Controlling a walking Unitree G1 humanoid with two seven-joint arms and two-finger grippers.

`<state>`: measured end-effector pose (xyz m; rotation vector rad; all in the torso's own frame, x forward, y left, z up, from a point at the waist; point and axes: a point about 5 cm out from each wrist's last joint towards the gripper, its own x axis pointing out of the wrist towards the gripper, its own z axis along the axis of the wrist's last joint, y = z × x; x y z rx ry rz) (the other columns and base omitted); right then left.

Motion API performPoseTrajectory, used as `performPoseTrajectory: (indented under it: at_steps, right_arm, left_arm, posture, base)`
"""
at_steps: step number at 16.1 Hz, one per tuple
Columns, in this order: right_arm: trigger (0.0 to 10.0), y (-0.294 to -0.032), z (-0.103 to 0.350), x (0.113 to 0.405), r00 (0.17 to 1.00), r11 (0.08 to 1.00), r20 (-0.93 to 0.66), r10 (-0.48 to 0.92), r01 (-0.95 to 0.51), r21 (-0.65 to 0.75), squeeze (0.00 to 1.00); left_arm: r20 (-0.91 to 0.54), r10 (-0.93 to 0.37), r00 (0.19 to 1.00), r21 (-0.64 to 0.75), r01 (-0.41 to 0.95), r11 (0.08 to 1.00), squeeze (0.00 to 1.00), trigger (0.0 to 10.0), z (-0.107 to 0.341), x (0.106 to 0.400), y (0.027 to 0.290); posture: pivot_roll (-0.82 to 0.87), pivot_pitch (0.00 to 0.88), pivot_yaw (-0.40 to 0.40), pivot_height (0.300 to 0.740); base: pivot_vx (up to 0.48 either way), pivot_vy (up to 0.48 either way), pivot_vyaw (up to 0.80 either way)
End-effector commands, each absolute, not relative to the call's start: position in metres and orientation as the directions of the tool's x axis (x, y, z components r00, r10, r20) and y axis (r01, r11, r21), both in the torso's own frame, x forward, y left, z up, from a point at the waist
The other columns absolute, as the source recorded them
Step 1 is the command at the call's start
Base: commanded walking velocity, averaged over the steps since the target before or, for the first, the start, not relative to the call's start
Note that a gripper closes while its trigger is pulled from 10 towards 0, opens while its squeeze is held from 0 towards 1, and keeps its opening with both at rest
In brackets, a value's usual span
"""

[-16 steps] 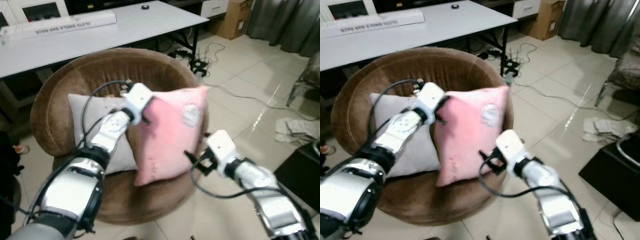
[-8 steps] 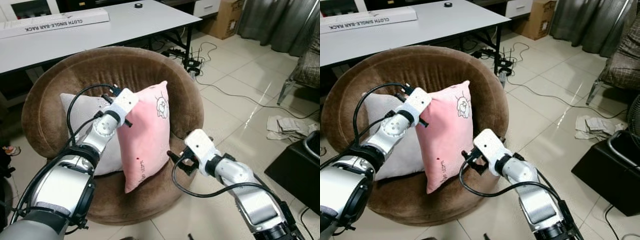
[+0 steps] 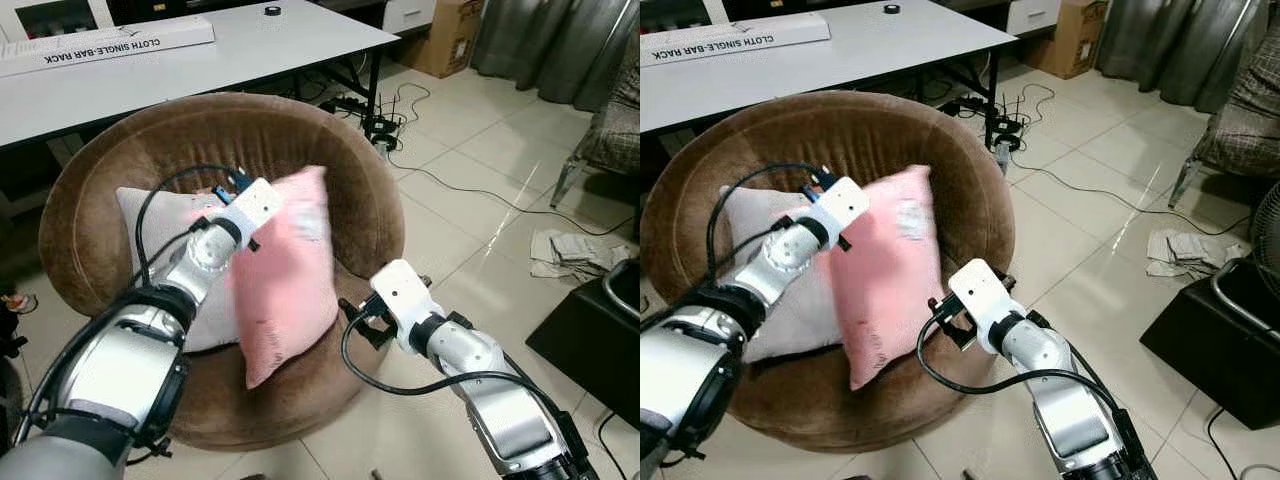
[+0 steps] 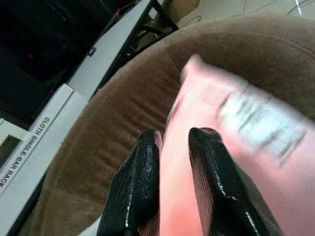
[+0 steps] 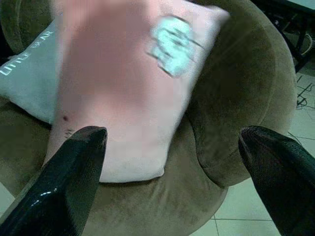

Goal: Move the pillow to the sofa from floor

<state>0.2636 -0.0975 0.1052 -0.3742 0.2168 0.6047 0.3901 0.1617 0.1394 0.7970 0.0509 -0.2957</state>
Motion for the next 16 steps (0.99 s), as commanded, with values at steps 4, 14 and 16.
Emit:
performPoseTrajectory:
  at_steps: [4,14,16]
  right_arm:
    - [10.0,-0.098,0.106,0.264,0.815,0.77,-0.304,0.493,-0.572,-0.283,0.0]
    - [10.0,-0.162,0.066,0.266,0.904,0.95,-0.401,0.151,-0.245,-0.194,0.0]
    - [10.0,-0.167,0.062,0.264,0.907,0.965,-0.407,0.108,-0.195,-0.176,0.0]
  left_arm:
    - [-0.146,-0.252,0.957,0.672,0.283,0.684,1.0,10.0,0.146,0.393,0.162]
    - [-0.036,-0.423,0.906,0.118,0.424,0.898,0.0,10.0,0.098,0.346,0.132]
    - [-0.043,-0.432,0.901,0.123,0.433,0.893,0.0,10.0,0.091,0.329,0.13]
  posture:
    - [-0.17,0.0,0.034,0.74]
    - [0.0,0.0,0.047,0.74]
    - [0.01,0.0,0.057,0.74]
  base:
    - [0.0,0.0,0.0]
    - [0.0,0.0,-0.13]
    - [0.0,0.0,-0.78]
